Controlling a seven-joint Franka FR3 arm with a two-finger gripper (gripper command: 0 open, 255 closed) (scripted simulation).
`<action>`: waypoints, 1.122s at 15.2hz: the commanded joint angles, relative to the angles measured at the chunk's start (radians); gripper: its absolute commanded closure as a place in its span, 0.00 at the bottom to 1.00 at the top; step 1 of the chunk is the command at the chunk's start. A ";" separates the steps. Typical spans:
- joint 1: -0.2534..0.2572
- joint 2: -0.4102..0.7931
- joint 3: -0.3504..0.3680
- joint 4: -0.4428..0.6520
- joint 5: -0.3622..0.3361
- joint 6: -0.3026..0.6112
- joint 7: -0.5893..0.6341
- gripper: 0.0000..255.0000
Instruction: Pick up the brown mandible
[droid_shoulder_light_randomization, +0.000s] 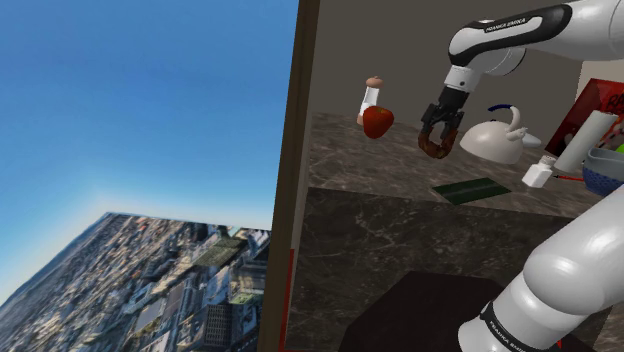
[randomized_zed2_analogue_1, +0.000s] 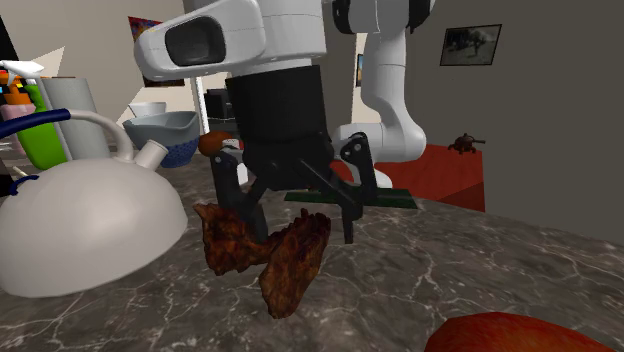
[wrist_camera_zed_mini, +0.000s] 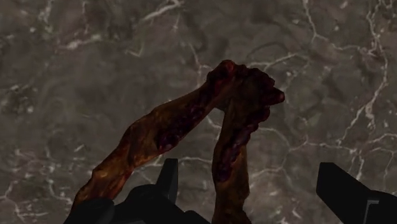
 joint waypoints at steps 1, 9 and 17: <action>-0.001 0.009 -0.003 -0.016 0.003 0.024 -0.006 0.00; -0.001 0.043 -0.012 -0.033 0.017 0.071 -0.025 1.00; 0.000 0.021 -0.007 -0.065 0.009 0.084 -0.016 1.00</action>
